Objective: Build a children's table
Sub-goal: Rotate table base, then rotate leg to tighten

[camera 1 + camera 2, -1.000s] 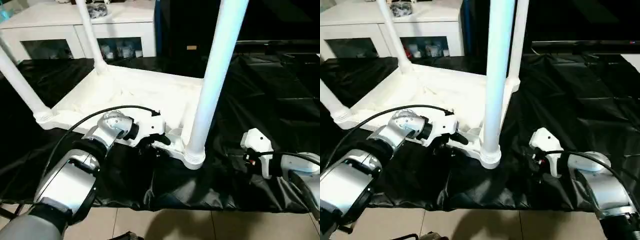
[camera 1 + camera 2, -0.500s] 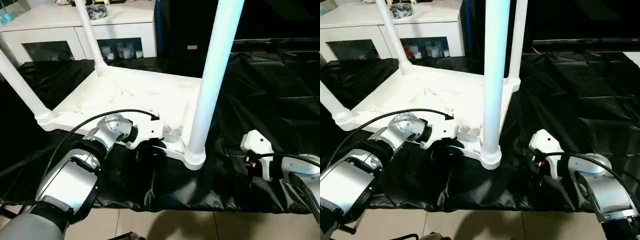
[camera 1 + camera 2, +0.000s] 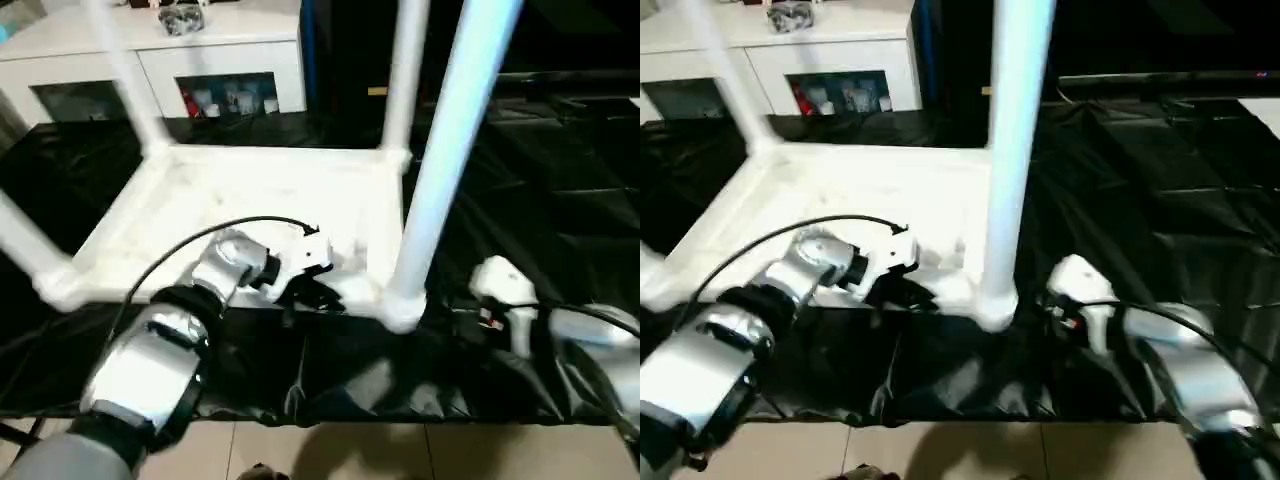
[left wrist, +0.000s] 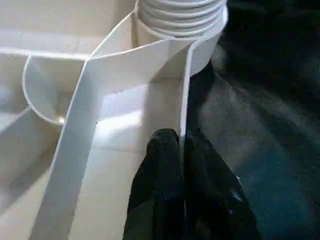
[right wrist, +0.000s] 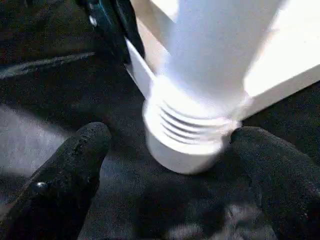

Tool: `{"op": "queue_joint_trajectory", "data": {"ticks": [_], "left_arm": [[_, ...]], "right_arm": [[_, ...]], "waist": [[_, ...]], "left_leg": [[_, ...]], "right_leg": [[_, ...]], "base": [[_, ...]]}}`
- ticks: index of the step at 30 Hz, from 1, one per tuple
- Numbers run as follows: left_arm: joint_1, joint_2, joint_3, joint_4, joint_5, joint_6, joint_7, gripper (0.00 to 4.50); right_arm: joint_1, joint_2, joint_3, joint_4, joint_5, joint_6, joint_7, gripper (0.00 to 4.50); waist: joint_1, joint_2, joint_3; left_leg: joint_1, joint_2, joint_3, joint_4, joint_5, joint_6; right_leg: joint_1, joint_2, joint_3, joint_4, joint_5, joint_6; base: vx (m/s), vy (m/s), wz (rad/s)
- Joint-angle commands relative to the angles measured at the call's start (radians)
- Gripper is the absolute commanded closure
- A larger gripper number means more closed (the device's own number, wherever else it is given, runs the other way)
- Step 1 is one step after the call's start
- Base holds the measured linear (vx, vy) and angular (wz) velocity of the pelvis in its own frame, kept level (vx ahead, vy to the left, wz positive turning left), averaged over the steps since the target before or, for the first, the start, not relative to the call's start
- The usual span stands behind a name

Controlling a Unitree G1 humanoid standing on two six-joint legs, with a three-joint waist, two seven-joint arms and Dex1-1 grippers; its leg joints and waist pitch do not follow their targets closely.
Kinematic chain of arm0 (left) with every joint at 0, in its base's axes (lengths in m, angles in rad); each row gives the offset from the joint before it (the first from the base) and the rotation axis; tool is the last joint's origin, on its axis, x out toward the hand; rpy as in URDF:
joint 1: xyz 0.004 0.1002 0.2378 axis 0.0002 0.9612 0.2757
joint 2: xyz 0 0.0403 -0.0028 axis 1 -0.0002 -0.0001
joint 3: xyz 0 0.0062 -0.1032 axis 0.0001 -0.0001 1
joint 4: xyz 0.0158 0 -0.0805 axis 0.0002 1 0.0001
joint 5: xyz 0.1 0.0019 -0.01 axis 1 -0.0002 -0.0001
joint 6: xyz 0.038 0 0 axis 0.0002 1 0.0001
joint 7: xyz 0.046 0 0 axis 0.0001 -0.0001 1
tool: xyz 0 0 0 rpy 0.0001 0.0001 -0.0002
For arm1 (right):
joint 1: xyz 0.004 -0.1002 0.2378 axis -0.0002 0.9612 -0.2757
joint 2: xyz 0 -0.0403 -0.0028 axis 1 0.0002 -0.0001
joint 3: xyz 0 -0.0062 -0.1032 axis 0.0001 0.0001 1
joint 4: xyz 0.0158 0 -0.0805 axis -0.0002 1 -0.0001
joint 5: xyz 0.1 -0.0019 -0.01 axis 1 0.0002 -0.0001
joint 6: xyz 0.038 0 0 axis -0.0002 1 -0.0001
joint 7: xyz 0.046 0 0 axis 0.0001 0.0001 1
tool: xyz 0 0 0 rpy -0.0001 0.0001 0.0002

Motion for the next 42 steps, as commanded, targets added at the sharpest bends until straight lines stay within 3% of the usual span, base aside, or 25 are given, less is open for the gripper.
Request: {"op": "queue_joint_trajectory", "data": {"ticks": [1, 2, 4, 5, 11, 15, 20, 27, 36, 42], "left_arm": [[0.055, 0.008, 0.009, -0.016, 0.013, 0.024, 0.082, 4.46], [0.071, 0.0, 0.019, -0.044, 0.002, 0.034, 0.094, 4.46], [0.093, -0.008, 0.029, -0.085, -0.013, 0.043, 0.101, 4.46], [0.105, -0.01, 0.031, -0.107, -0.013, 0.042, 0.105, 4.46], [0.159, -0.01, 0.036, -0.195, -0.027, 0.057, 0.109, 4.46], [0.183, -0.001, 0.025, -0.232, -0.021, 0.083, 0.089, 4.46], [0.199, 0.003, 0.028, -0.265, -0.028, 0.109, 0.082, 4.46], [0.208, 0.013, 0.028, -0.3, -0.03, 0.139, 0.072, 4.5], [0.214, 0.031, 0.037, -0.32, -0.033, 0.16, 0.068, 4.5], [0.203, 0.022, 0.052, -0.306, -0.022, 0.175, 0.134, 4.5]], "right_arm": [[-0.024, 0.011, 0.009, 0.02, -0.02, -0.027, -0.017, 0.0], [-0.033, 0.021, 0.009, 0.033, -0.027, -0.035, -0.031, 0.0], [-0.046, 0.033, 0.008, 0.049, -0.033, -0.044, -0.046, 0.0], [-0.054, 0.041, 0.01, 0.058, -0.037, -0.05, -0.052, 0.0], [-0.094, 0.086, 0.02, 0.119, -0.07, -0.09, -0.111, 0.0], [-0.123, 0.126, 0.027, 0.162, -0.077, -0.094, -0.135, 0.0], [-0.175, 0.18, 0.05, 0.246, -0.1, -0.139, -0.154, 0.0], [-0.238, 0.222, 0.059, 0.354, -0.114, -0.17, -0.166, 0.73], [-0.274, 0.239, 0.062, 0.445, -0.131, -0.221, -0.15, 1.47], [-0.295, 0.29, 0.032, 0.516, -0.135, -0.234, -0.248, 1.65]], "waist": [[0.009, -0.036, -0.063], [0.009, -0.041, -0.065], [0.009, -0.038, -0.065], [0.008, -0.044, -0.063], [0.007, -0.048, -0.065], [0.004, -0.042, -0.069], [0.0, -0.043, -0.069], [-0.014, -0.046, -0.064], [-0.029, -0.05, -0.064], [-0.038, -0.051, -0.06]], "left_leg": [[0.004, 0.014, -0.009, -0.058, -0.182, 0.101], [0.009, 0.017, -0.008, -0.058, -0.19, 0.095], [0.013, 0.017, -0.007, -0.06, -0.207, 0.088], [0.011, 0.017, -0.008, -0.062, -0.214, 0.083], [0.01, 0.017, -0.008, -0.063, -0.203, 0.079], [0.008, 0.018, -0.007, -0.061, -0.178, 0.085], [0.007, 0.017, -0.005, -0.06, -0.164, 0.09], [0.008, 0.016, -0.006, -0.065, -0.209, 0.072], [0.008, 0.017, -0.006, -0.065, -0.211, 0.079], [0.007, 0.017, -0.008, -0.07, -0.241, 0.062]], "right_leg": [[0.054, -0.06, 0.026, -0.089, -0.333, -0.181], [0.052, -0.061, 0.029, -0.091, -0.338, -0.177], [0.049, -0.06, 0.03, -0.093, -0.353, -0.173], [0.051, -0.061, 0.031, -0.091, -0.347, -0.174], [0.049, -0.063, 0.033, -0.09, -0.345, -0.16], [0.049, -0.061, 0.034, -0.08, -0.273, -0.186], [0.05, -0.061, 0.034, -0.075, -0.222, -0.206], [0.051, -0.064, 0.034, -0.084, -0.326, -0.178], [0.051, -0.062, 0.035, -0.081, -0.291, -0.199], [0.049, -0.062, 0.034, -0.084, -0.335, -0.195]], "base": [[0.0, 0.0, 0.0], [0.0, 0.0, 0.0], [0.0, 0.0, 0.0], [0.0, 0.0, 0.0], [0.0, 0.0, 0.0], [0.0, 0.0, 0.0], [0.0, 0.0, 0.0], [0.0, 0.0, 0.0], [0.0, 0.0, 0.0], [0.0, 0.0, 0.0]]}}
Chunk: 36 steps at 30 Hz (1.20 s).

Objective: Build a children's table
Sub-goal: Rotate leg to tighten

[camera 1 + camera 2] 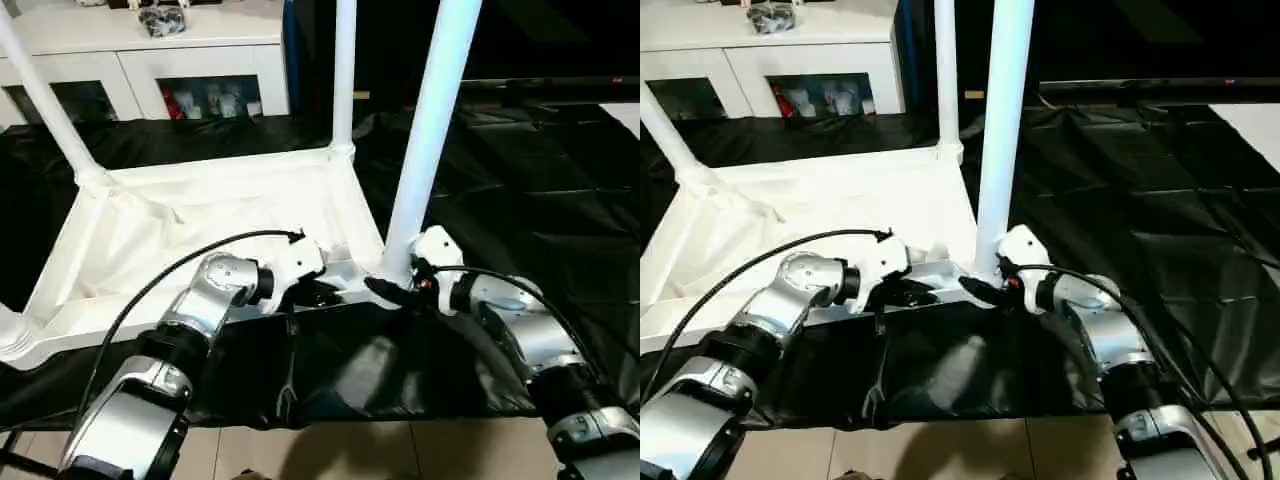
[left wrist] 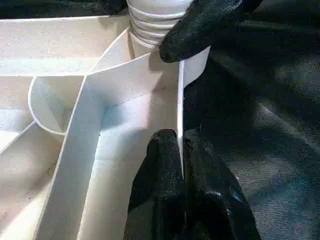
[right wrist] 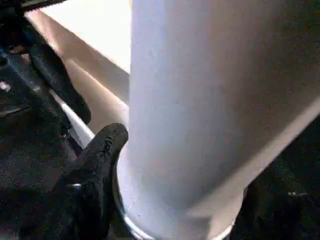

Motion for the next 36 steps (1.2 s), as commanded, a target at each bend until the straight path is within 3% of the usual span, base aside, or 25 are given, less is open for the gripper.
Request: {"op": "queue_joint_trajectory", "data": {"ticks": [1, 3, 4, 5, 6, 8, 13, 14, 18, 21, 26, 32, 33, 36], "left_arm": [[-0.001, -0.037, 0.021, 0.045, 0.002, 0.036, 0.118, 4.5], [-0.019, -0.066, 0.03, 0.064, 0.012, 0.054, 0.194, 4.5], [-0.036, -0.106, 0.041, 0.081, 0.009, 0.072, 0.258, 4.5], [-0.049, -0.14, 0.044, 0.093, 0.008, 0.082, 0.299, 4.5], [-0.054, -0.154, 0.044, 0.098, 0.008, 0.085, 0.311, 4.5], [-0.064, -0.184, 0.04, 0.108, 0.011, 0.084, 0.337, 4.5], [-0.078, -0.229, 0.027, 0.131, 0.02, 0.068, 0.37, 4.5], [-0.078, -0.227, 0.024, 0.132, 0.024, 0.057, 0.364, 4.5], [-0.065, -0.188, 0.017, 0.114, 0.021, 0.021, 0.295, 4.5], [-0.032, -0.133, 0.011, 0.083, 0.004, -0.02, 0.191, 4.5], [0.017, -0.052, -0.001, 0.019, -0.025, -0.051, 0.014, 4.5], [0.044, 0.012, -0.005, -0.034, -0.07, -0.058, -0.149, 4.5], [0.048, 0.026, -0.01, -0.044, -0.078, -0.052, -0.184, 4.5], [0.052, 0.047, -0.02, -0.055, -0.085, -0.046, -0.229, 4.5]], "right_arm": [[-0.036, 0.072, -0.034, 0.087, -0.033, 0.008, -0.189, 1.67], [-0.041, 0.125, -0.062, 0.117, -0.033, 0.035, -0.31, 1.7], [-0.038, 0.174, -0.071, 0.135, -0.036, 0.052, -0.394, 1.7], [-0.036, 0.214, -0.07, 0.147, -0.041, 0.062, -0.451, 1.7], [-0.037, 0.231, -0.068, 0.153, -0.044, 0.064, -0.472, 1.7], [-0.042, 0.272, -0.07, 0.163, -0.041, 0.066, -0.511, 1.7], [-0.048, 0.331, -0.028, 0.156, -0.055, 0.028, -0.475, 1.7], [-0.045, 0.333, -0.029, 0.144, -0.048, 0.009, -0.446, 1.36], [-0.04, 0.291, -0.048, 0.098, -0.02, -0.002, -0.374, 0.97], [-0.025, 0.211, -0.026, 0.056, -0.015, -0.004, -0.252, 0.66], [0.018, 0.086, 0.032, -0.019, 0.005, -0.027, 0.0, 0.66], [0.049, -0.013, 0.069, -0.074, 0.034, -0.047, 0.246, 0.66], [0.048, -0.025, 0.072, -0.077, 0.037, -0.047, 0.282, 0.66], [0.045, -0.038, 0.08, -0.082, 0.04, -0.049, 0.322, 0.89]], "waist": [[0.009, -0.029, -0.059], [0.003, -0.026, -0.056], [0.001, -0.034, -0.056], [0.003, -0.033, -0.053], [0.004, -0.039, -0.051], [0.009, -0.04, -0.052], [0.01, -0.039, -0.054], [0.009, -0.039, -0.055], [0.013, -0.039, -0.058], [0.017, -0.045, -0.06], [0.025, -0.051, -0.064], [0.049, -0.046, -0.066], [0.05, -0.05, -0.066], [0.052, -0.048, -0.064]], "left_leg": [[0.003, 0.017, -0.011, -0.071, -0.239, 0.058], [0.012, 0.015, -0.012, -0.073, -0.264, 0.027], [0.015, 0.016, -0.011, -0.074, -0.268, 0.024], [0.023, 0.015, -0.009, -0.075, -0.288, 0.023], [0.025, 0.012, -0.009, -0.076, -0.301, 0.024], [0.028, 0.011, -0.01, -0.076, -0.309, 0.032], [0.024, 0.013, -0.018, -0.087, -0.349, 0.03], [0.024, 0.014, -0.018, -0.089, -0.35, 0.031], [0.018, 0.014, -0.016, -0.089, -0.309, 0.05], [0.011, 0.014, -0.015, -0.086, -0.28, 0.07], [0.011, 0.018, -0.01, -0.081, -0.22, 0.092], [0.013, 0.028, -0.006, -0.077, -0.166, 0.119], [0.013, 0.027, -0.005, -0.078, -0.174, 0.117], [0.016, 0.029, -0.005, -0.08, -0.198, 0.104]], "right_leg": [[0.05, -0.06, 0.033, -0.087, -0.341, -0.195], [0.045, -0.061, 0.034, -0.095, -0.399, -0.18], [0.044, -0.059, 0.035, -0.095, -0.397, -0.179], [0.036, -0.058, 0.037, -0.099, -0.414, -0.176], [0.037, -0.058, 0.035, -0.103, -0.451, -0.166], [0.035, -0.061, 0.035, -0.109, -0.482, -0.146], [0.038, -0.061, 0.035, -0.11, -0.462, -0.132], [0.039, -0.062, 0.035, -0.111, -0.453, -0.131], [0.045, -0.065, 0.037, -0.107, -0.389, -0.148], [0.052, -0.065, 0.037, -0.103, -0.356, -0.155], [0.054, -0.066, 0.037, -0.095, -0.297, -0.18], [0.052, -0.062, 0.036, -0.073, -0.161, -0.236], [0.053, -0.062, 0.035, -0.073, -0.162, -0.241], [0.051, -0.064, 0.037, -0.074, -0.192, -0.241]], "base": [[0.0, 0.0, 0.0], [0.0, 0.0, 0.0], [0.0, 0.0, 0.0], [0.0, 0.0, 0.0], [0.0, 0.0, 0.0], [0.0, 0.0, 0.0], [0.0, 0.0, 0.0], [0.0, 0.0, 0.0], [0.0, 0.0, 0.0], [0.0, 0.0, 0.0], [0.0, 0.0, 0.0], [0.0, 0.0, 0.0], [0.0, 0.0, 0.0], [0.0, 0.0, 0.0]]}}
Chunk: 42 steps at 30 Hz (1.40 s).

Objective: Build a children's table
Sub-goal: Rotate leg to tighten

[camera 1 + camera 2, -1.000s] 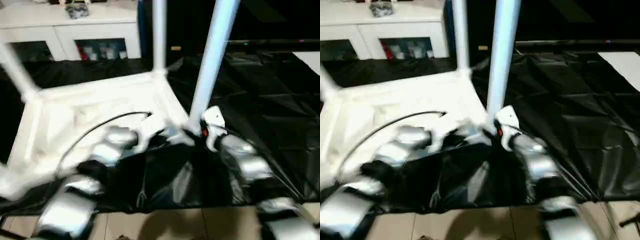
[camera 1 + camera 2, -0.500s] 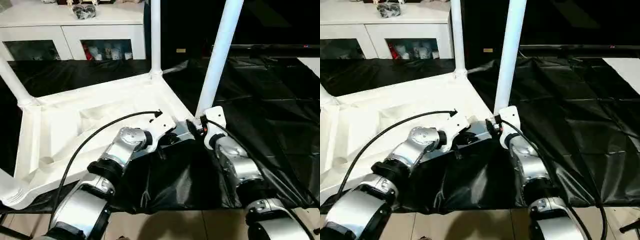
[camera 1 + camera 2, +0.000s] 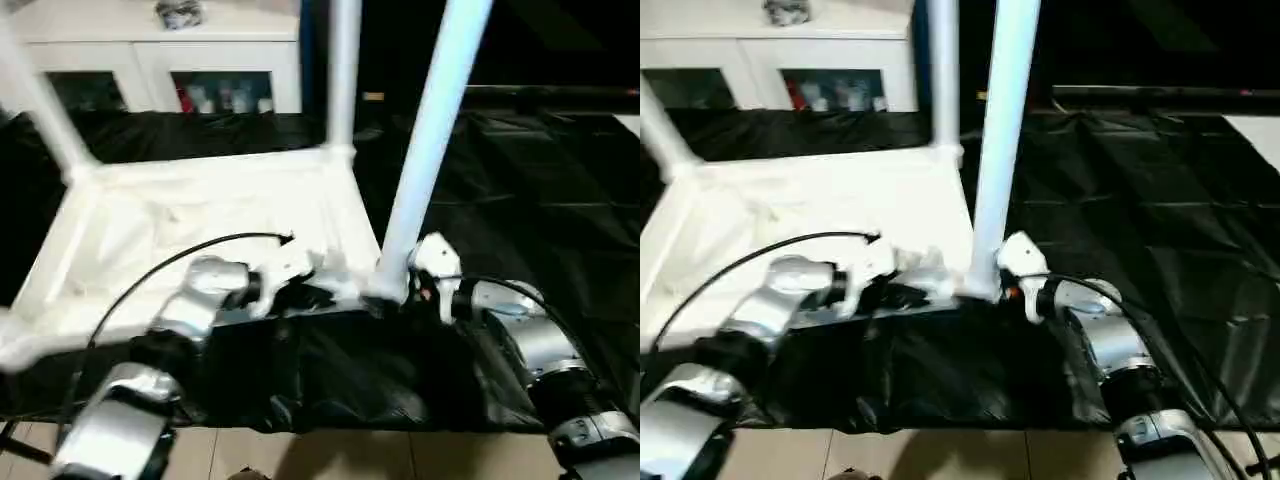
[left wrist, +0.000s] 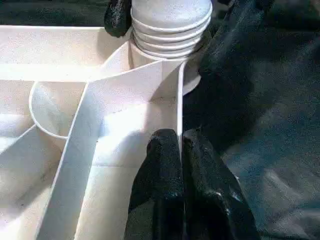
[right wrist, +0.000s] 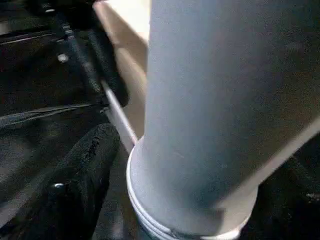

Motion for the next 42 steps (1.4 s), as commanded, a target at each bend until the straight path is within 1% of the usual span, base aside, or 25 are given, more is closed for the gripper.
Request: {"op": "queue_joint_trajectory", "data": {"ticks": [1, 4, 5, 7, 8, 11, 16, 18, 19, 20, 21, 22, 23, 24, 25, 26, 28, 29, 31, 32, 33, 35, 37, 40, 42], "left_arm": [[0.012, -0.007, -0.038, -0.025, -0.015, 0.002, -0.061, 4.5], [0.016, 0.01, -0.042, -0.038, -0.017, 0.009, -0.095, 4.5], [0.017, 0.013, -0.043, -0.043, -0.018, 0.014, -0.107, 4.5], [0.02, 0.019, -0.044, -0.049, -0.021, 0.016, -0.128, 4.5], [0.021, 0.021, -0.045, -0.053, -0.023, 0.019, -0.136, 4.5], [0.025, 0.028, -0.051, -0.061, -0.028, 0.03, -0.156, 4.5], [0.029, 0.017, -0.044, -0.062, -0.032, 0.035, -0.128, 4.5], [0.015, -0.004, -0.03, -0.034, -0.011, 0.027, -0.046, 4.5], [0.005, -0.016, -0.023, -0.016, 0.004, 0.022, 0.006, 4.5], [-0.012, -0.038, -0.009, 0.013, 0.019, 0.024, 0.088, 4.5], [-0.026, -0.056, 0.001, 0.032, 0.025, 0.031, 0.147, 4.5], [-0.03, -0.062, 0.005, 0.037, 0.025, 0.035, 0.164, 4.5], [-0.034, -0.066, 0.007, 0.041, 0.026, 0.038, 0.176, 4.5], [-0.046, -0.084, 0.011, 0.053, 0.036, 0.05, 0.231, 4.5], [-0.062, -0.108, 0.016, 0.068, 0.046, 0.066, 0.298, 4.5], [-0.073, -0.124, 0.019, 0.078, 0.053, 0.077, 0.345, 4.5], [-0.098, -0.169, 0.032, 0.101, 0.064, 0.102, 0.459, 4.5], [-0.103, -0.181, 0.037, 0.107, 0.065, 0.107, 0.487, 4.5], [-0.116, -0.211, 0.042, 0.122, 0.077, 0.108, 0.548, 4.5], [-0.119, -0.221, 0.041, 0.128, 0.081, 0.103, 0.561, 4.5], [-0.119, -0.229, 0.038, 0.13, 0.081, 0.101, 0.559, 4.5], [-0.109, -0.233, 0.026, 0.121, 0.079, 0.096, 0.525, 4.5], [-0.101, -0.225, 0.018, 0.111, 0.076, 0.088, 0.499, 4.5], [-0.086, -0.203, 0.011, 0.098, 0.072, 0.073, 0.446, 4.5], [-0.073, -0.186, 0.007, 0.086, 0.068, 0.062, 0.399, 4.5]], "right_arm": [[0.001, 0.003, 0.053, -0.037, 0.008, -0.005, 0.058, 0.98], [0.0, -0.012, 0.07, -0.048, 0.018, 0.011, 0.11, 1.15], [0.001, -0.015, 0.072, -0.053, 0.021, 0.017, 0.127, 1.24], [0.004, -0.017, 0.074, -0.061, 0.026, 0.027, 0.156, 1.46], [0.006, -0.017, 0.075, -0.065, 0.029, 0.031, 0.167, 1.56], [0.014, -0.018, 0.079, -0.085, 0.04, 0.049, 0.197, 1.62], [0.023, -0.006, 0.077, -0.076, 0.043, 0.047, 0.179, 1.75], [0.013, 0.023, 0.056, -0.037, 0.028, 0.029, 0.1, 1.76], [0.006, 0.04, 0.043, -0.013, 0.017, 0.016, 0.049, 1.76], [-0.013, 0.079, 0.013, 0.037, 0.001, 0.014, -0.061, 1.76], [-0.032, 0.112, -0.016, 0.084, -0.009, 0.021, -0.16, 1.76], [-0.04, 0.123, -0.026, 0.099, -0.012, 0.027, -0.193, 1.76], [-0.045, 0.131, -0.034, 0.11, -0.013, 0.03, -0.217, 1.77], [-0.061, 0.158, -0.056, 0.149, -0.017, 0.038, -0.296, 1.77], [-0.079, 0.188, -0.076, 0.187, -0.018, 0.05, -0.377, 1.77], [-0.091, 0.208, -0.088, 0.212, -0.018, 0.058, -0.431, 1.77], [-0.107, 0.258, -0.089, 0.238, -0.038, 0.067, -0.534, 1.77], [-0.109, 0.272, -0.088, 0.241, -0.044, 0.068, -0.555, 1.77], [-0.116, 0.321, -0.088, 0.245, -0.066, 0.06, -0.623, 1.77], [-0.115, 0.338, -0.081, 0.242, -0.076, 0.043, -0.627, 1.77], [-0.111, 0.349, -0.071, 0.234, -0.084, 0.029, -0.619, 1.42], [-0.108, 0.357, -0.066, 0.226, -0.072, 0.014, -0.575, 1.07], [-0.11, 0.347, -0.067, 0.223, -0.066, 0.013, -0.558, 1.05], [-0.113, 0.306, -0.054, 0.212, -0.075, -0.01, -0.512, 0.65], [-0.111, 0.278, -0.049, 0.201, -0.07, -0.02, -0.456, 0.65]], "waist": [[0.006, -0.017, -0.059], [0.008, -0.02, -0.057], [0.009, -0.024, -0.058], [0.011, -0.022, -0.059], [0.011, -0.024, -0.059], [0.013, -0.024, -0.06], [0.016, -0.024, -0.058], [0.016, -0.028, -0.058], [0.015, -0.026, -0.055], [0.013, -0.024, -0.053], [0.009, -0.03, -0.051], [0.005, -0.029, -0.049], [0.0, -0.028, -0.05], [-0.002, -0.028, -0.05], [-0.008, -0.029, -0.048], [-0.011, -0.03, -0.048], [-0.011, -0.028, -0.05], [-0.01, -0.03, -0.05], [-0.007, -0.03, -0.052], [-0.007, -0.032, -0.054], [-0.005, -0.032, -0.055], [-0.004, -0.033, -0.055], [-0.004, -0.031, -0.055], [-0.005, -0.029, -0.054], [-0.005, -0.029, -0.055]], "left_leg": [[0.007, 0.04, -0.008, -0.059, -0.208, 0.096], [0.008, 0.041, -0.008, -0.061, -0.219, 0.084], [0.008, 0.04, -0.007, -0.059, -0.206, 0.085], [0.007, 0.04, -0.008, -0.06, -0.199, 0.085], [0.008, 0.041, -0.007, -0.059, -0.195, 0.087], [0.008, 0.04, -0.006, -0.057, -0.183, 0.091], [0.009, 0.041, -0.006, -0.059, -0.192, 0.083], [0.011, 0.041, -0.005, -0.059, -0.202, 0.076], [0.011, 0.04, -0.005, -0.06, -0.213, 0.067], [0.014, 0.039, -0.005, -0.062, -0.237, 0.053], [0.017, 0.036, -0.007, -0.065, -0.266, 0.033], [0.018, 0.035, -0.009, -0.067, -0.283, 0.02], [0.02, 0.034, -0.013, -0.07, -0.3, 0.001], [0.02, 0.035, -0.015, -0.072, -0.306, -0.002], [0.019, 0.037, -0.015, -0.074, -0.31, -0.005], [0.024, 0.034, -0.014, -0.072, -0.323, -0.008], [0.022, 0.034, -0.014, -0.072, -0.308, -0.004], [0.023, 0.032, -0.013, -0.071, -0.299, -0.003], [0.019, 0.033, -0.011, -0.07, -0.275, 0.009], [0.016, 0.031, -0.011, -0.069, -0.263, 0.016], [0.015, 0.031, -0.01, -0.068, -0.251, 0.023], [0.014, 0.03, -0.009, -0.066, -0.239, 0.035], [0.014, 0.031, -0.008, -0.066, -0.239, 0.042], [0.016, 0.032, -0.009, -0.068, -0.255, 0.04], [0.014, 0.033, -0.01, -0.068, -0.256, 0.045]], "right_leg": [[0.048, -0.056, 0.037, -0.063, -0.206, -0.24], [0.048, -0.057, 0.039, -0.065, -0.225, -0.232], [0.049, -0.057, 0.04, -0.063, -0.212, -0.232], [0.05, -0.057, 0.039, -0.061, -0.202, -0.234], [0.049, -0.057, 0.039, -0.06, -0.191, -0.239], [0.049, -0.057, 0.039, -0.057, -0.165, -0.248], [0.049, -0.057, 0.039, -0.06, -0.194, -0.239], [0.048, -0.057, 0.04, -0.062, -0.214, -0.234], [0.045, -0.059, 0.04, -0.065, -0.235, -0.229], [0.042, -0.06, 0.041, -0.072, -0.282, -0.219], [0.041, -0.06, 0.04, -0.079, -0.346, -0.2], [0.039, -0.061, 0.039, -0.08, -0.385, -0.191], [0.04, -0.063, 0.038, -0.086, -0.439, -0.168], [0.041, -0.064, 0.037, -0.089, -0.449, -0.161], [0.039, -0.062, 0.039, -0.089, -0.437, -0.158], [0.035, -0.06, 0.038, -0.091, -0.446, -0.156], [0.037, -0.061, 0.04, -0.091, -0.436, -0.154], [0.036, -0.059, 0.04, -0.091, -0.416, -0.154], [0.038, -0.059, 0.043, -0.087, -0.362, -0.165], [0.042, -0.058, 0.042, -0.083, -0.333, -0.17], [0.043, -0.058, 0.042, -0.081, -0.308, -0.174], [0.045, -0.058, 0.042, -0.078, -0.28, -0.181], [0.046, -0.058, 0.042, -0.077, -0.276, -0.186], [0.045, -0.058, 0.041, -0.081, -0.299, -0.184], [0.047, -0.058, 0.041, -0.079, -0.282, -0.189]], "base": [[0.0, 0.0, 0.0], [0.0, 0.0, 0.0], [0.0, 0.0, 0.0], [0.0, 0.0, 0.0], [0.0, 0.0, 0.0], [0.0, 0.0, 0.0], [0.0, 0.0, 0.0], [0.0, 0.0, 0.0], [0.0, 0.0, 0.0], [0.0, 0.0, 0.0], [0.0, 0.0, 0.0], [0.0, 0.0, 0.0], [0.0, 0.0, 0.0], [0.0, 0.0, 0.0], [0.0, 0.0, 0.0], [0.0, 0.0, 0.0], [0.0, 0.0, 0.0], [0.0, 0.0, 0.0], [0.0, 0.0, 0.0], [0.0, 0.0, 0.0], [0.0, 0.0, 0.0], [0.0, 0.0, 0.0], [0.0, 0.0, 0.0], [0.0, 0.0, 0.0], [0.0, 0.0, 0.0]]}}
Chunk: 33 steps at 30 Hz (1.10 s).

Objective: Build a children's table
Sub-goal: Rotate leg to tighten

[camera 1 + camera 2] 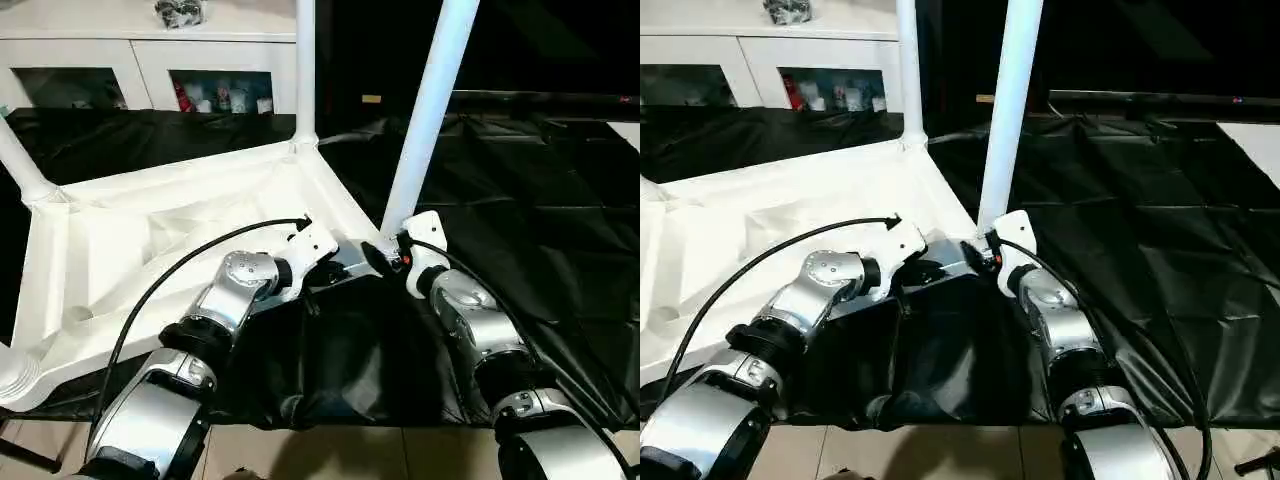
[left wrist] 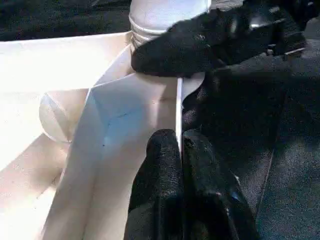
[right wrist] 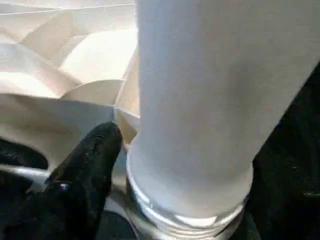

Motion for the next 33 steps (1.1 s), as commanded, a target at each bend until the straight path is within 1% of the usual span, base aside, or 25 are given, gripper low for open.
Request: {"op": "queue_joint_trajectory", "data": {"ticks": [1, 2, 3, 4, 5, 6, 7, 8, 9, 10, 11, 13, 14, 15, 16, 17, 18, 21, 27, 30, 31, 32, 33], "left_arm": [[0.025, -0.021, -0.023, -0.021, -0.033, -0.042, -0.054, 4.5], [0.032, -0.013, -0.025, -0.027, -0.037, -0.053, -0.082, 4.5], [0.042, 0.001, -0.027, -0.04, -0.046, -0.049, -0.124, 4.5], [0.05, 0.014, -0.03, -0.05, -0.054, -0.052, -0.159, 4.5], [0.061, 0.028, -0.033, -0.063, -0.067, -0.056, -0.208, 4.5], [0.072, 0.044, -0.037, -0.079, -0.081, -0.048, -0.26, 4.5], [0.075, 0.05, -0.04, -0.084, -0.083, -0.048, -0.277, 4.5], [0.083, 0.07, -0.047, -0.094, -0.089, -0.05, -0.324, 4.5], [0.085, 0.082, -0.048, -0.094, -0.088, -0.048, -0.345, 4.5], [0.085, 0.089, -0.049, -0.093, -0.088, -0.048, -0.356, 4.5], [0.086, 0.093, -0.049, -0.094, -0.088, -0.047, -0.364, 4.5], [0.089, 0.109, -0.052, -0.1, -0.092, -0.048, -0.4, 4.5], [0.089, 0.113, -0.053, -0.103, -0.094, -0.048, -0.41, 4.5], [0.091, 0.126, -0.055, -0.111, -0.1, -0.047, -0.441, 4.5], [0.091, 0.126, -0.055, -0.111, -0.1, -0.047, -0.441, 4.5], [0.091, 0.136, -0.057, -0.12, -0.104, -0.038, -0.464, 4.5], [0.09, 0.146, -0.057, -0.126, -0.108, -0.029, -0.488, 4.5], [0.087, 0.154, -0.058, -0.128, -0.112, -0.025, -0.518, 4.5], [0.085, 0.162, -0.057, -0.132, -0.118, -0.021, -0.542, 4.5], [0.082, 0.155, -0.049, -0.133, -0.117, -0.017, -0.513, 4.5], [0.077, 0.147, -0.042, -0.128, -0.112, -0.017, -0.479, 4.5], [0.074, 0.141, -0.037, -0.124, -0.11, -0.012, -0.461, 4.5], [0.064, 0.122, -0.021, -0.112, -0.102, -0.001, -0.395, 4.5]], "right_arm": [[0.012, 0.024, 0.118, -0.044, -0.005, -0.042, 0.176, 0.65], [0.014, 0.011, 0.121, -0.048, -0.005, -0.051, 0.203, 0.65], [0.02, -0.011, 0.127, -0.058, 0.002, -0.063, 0.258, 0.65], [0.026, -0.029, 0.132, -0.067, 0.011, -0.068, 0.306, 0.65], [0.032, -0.049, 0.139, -0.076, 0.018, -0.075, 0.356, 0.65], [0.04, -0.069, 0.147, -0.09, 0.029, -0.075, 0.416, 0.65], [0.043, -0.078, 0.151, -0.097, 0.033, -0.074, 0.44, 0.65], [0.056, -0.106, 0.166, -0.12, 0.045, -0.07, 0.524, 0.65], [0.065, -0.126, 0.177, -0.137, 0.052, -0.062, 0.583, 0.65], [0.07, -0.136, 0.183, -0.147, 0.057, -0.056, 0.614, 0.65], [0.072, -0.142, 0.186, -0.152, 0.06, -0.052, 0.635, 0.65], [0.08, -0.163, 0.199, -0.17, 0.068, -0.041, 0.69, 0.65], [0.082, -0.169, 0.203, -0.174, 0.069, -0.038, 0.707, 0.65], [0.088, -0.186, 0.216, -0.188, 0.074, -0.028, 0.755, 0.65], [0.088, -0.186, 0.216, -0.188, 0.074, -0.028, 0.755, 0.65], [0.092, -0.2, 0.23, -0.202, 0.077, -0.013, 0.795, 0.79], [0.095, -0.215, 0.246, -0.215, 0.076, 0.004, 0.835, 0.79], [0.098, -0.228, 0.255, -0.229, 0.075, 0.019, 0.87, 0.98], [0.107, -0.227, 0.257, -0.255, 0.08, 0.039, 0.892, 1.5], [0.121, -0.217, 0.258, -0.27, 0.086, 0.051, 0.876, 1.69], [0.124, -0.206, 0.252, -0.268, 0.085, 0.051, 0.853, 1.73], [0.125, -0.198, 0.245, -0.264, 0.084, 0.051, 0.836, 1.76], [0.128, -0.171, 0.225, -0.254, 0.086, 0.051, 0.782, 1.76]], "waist": [[0.003, -0.012, -0.06], [0.003, -0.012, -0.06], [0.002, -0.014, -0.06], [0.004, -0.014, -0.061], [0.008, -0.017, -0.061], [0.009, -0.015, -0.061], [0.01, -0.014, -0.061], [0.014, -0.013, -0.06], [0.015, -0.012, -0.059], [0.016, -0.012, -0.058], [0.02, -0.011, -0.058], [0.022, -0.012, -0.056], [0.024, -0.012, -0.056], [0.025, -0.009, -0.055], [0.026, -0.012, -0.057], [0.026, -0.009, -0.056], [0.027, -0.01, -0.057], [0.031, -0.01, -0.059], [0.032, -0.009, -0.059], [0.033, -0.008, -0.06], [0.033, -0.008, -0.059], [0.034, -0.006, -0.058], [0.033, -0.006, -0.058]], "left_leg": [[0.002, 0.032, -0.016, -0.064, -0.254, 0.048], [0.001, 0.033, -0.016, -0.064, -0.247, 0.053], [0.001, 0.032, -0.014, -0.061, -0.237, 0.059], [0.001, 0.032, -0.014, -0.061, -0.231, 0.064], [-0.001, 0.032, -0.012, -0.058, -0.212, 0.076], [-0.002, 0.035, -0.011, -0.058, -0.201, 0.084], [-0.002, 0.035, -0.011, -0.057, -0.197, 0.087], [0.002, 0.037, -0.009, -0.057, -0.202, 0.09], [0.003, 0.04, -0.007, -0.057, -0.21, 0.093], [0.003, 0.042, -0.008, -0.059, -0.217, 0.092], [0.006, 0.043, -0.007, -0.059, -0.227, 0.086], [0.005, 0.043, -0.009, -0.063, -0.243, 0.071], [0.007, 0.044, -0.009, -0.063, -0.256, 0.063], [0.009, 0.044, -0.009, -0.065, -0.267, 0.057], [0.008, 0.043, -0.009, -0.064, -0.263, 0.056], [0.007, 0.043, -0.009, -0.064, -0.257, 0.058], [0.009, 0.043, -0.008, -0.063, -0.253, 0.061], [0.008, 0.044, -0.008, -0.062, -0.234, 0.062], [0.008, 0.043, -0.009, -0.062, -0.232, 0.056], [0.008, 0.043, -0.009, -0.062, -0.234, 0.054], [0.008, 0.043, -0.009, -0.062, -0.236, 0.053], [0.009, 0.044, -0.009, -0.063, -0.244, 0.049], [0.011, 0.044, -0.008, -0.063, -0.252, 0.045]], "right_leg": [[0.045, -0.057, 0.038, -0.077, -0.277, -0.187], [0.046, -0.058, 0.038, -0.075, -0.263, -0.192], [0.046, -0.056, 0.039, -0.074, -0.246, -0.198], [0.048, -0.057, 0.038, -0.072, -0.237, -0.202], [0.051, -0.056, 0.038, -0.07, -0.217, -0.206], [0.05, -0.055, 0.038, -0.066, -0.201, -0.216], [0.051, -0.055, 0.037, -0.064, -0.196, -0.221], [0.048, -0.054, 0.036, -0.067, -0.199, -0.227], [0.046, -0.053, 0.037, -0.065, -0.201, -0.232], [0.045, -0.053, 0.036, -0.067, -0.21, -0.232], [0.044, -0.054, 0.037, -0.066, -0.218, -0.232], [0.044, -0.054, 0.037, -0.068, -0.247, -0.227], [0.043, -0.056, 0.037, -0.07, -0.267, -0.222], [0.041, -0.056, 0.038, -0.072, -0.282, -0.219], [0.044, -0.056, 0.038, -0.071, -0.279, -0.217], [0.043, -0.056, 0.039, -0.07, -0.267, -0.22], [0.043, -0.055, 0.039, -0.069, -0.257, -0.222], [0.044, -0.057, 0.039, -0.066, -0.239, -0.227], [0.044, -0.056, 0.038, -0.064, -0.226, -0.232], [0.044, -0.057, 0.038, -0.065, -0.221, -0.235], [0.044, -0.057, 0.038, -0.065, -0.224, -0.235], [0.043, -0.057, 0.037, -0.067, -0.235, -0.233], [0.042, -0.056, 0.038, -0.068, -0.245, -0.231]], "base": [[0.0, 0.0, 0.0], [0.0, 0.0, 0.0], [0.0, 0.0, 0.0], [0.0, 0.0, 0.0], [0.0, 0.0, 0.0], [0.0, 0.0, 0.0], [0.0, 0.0, 0.0], [0.0, 0.0, 0.0], [0.0, 0.0, 0.0], [0.0, 0.0, 0.0], [0.0, 0.0, 0.0], [0.0, 0.0, 0.0], [0.0, 0.0, 0.0], [0.0, 0.0, 0.0], [0.0, 0.0, 0.0], [0.0, 0.0, 0.0], [0.0, 0.0, 0.0], [0.0, 0.0, 0.0], [0.0, 0.0, 0.0], [0.0, 0.0, 0.0], [0.0, 0.0, 0.0], [0.0, 0.0, 0.0], [0.0, 0.0, 0.0]]}}
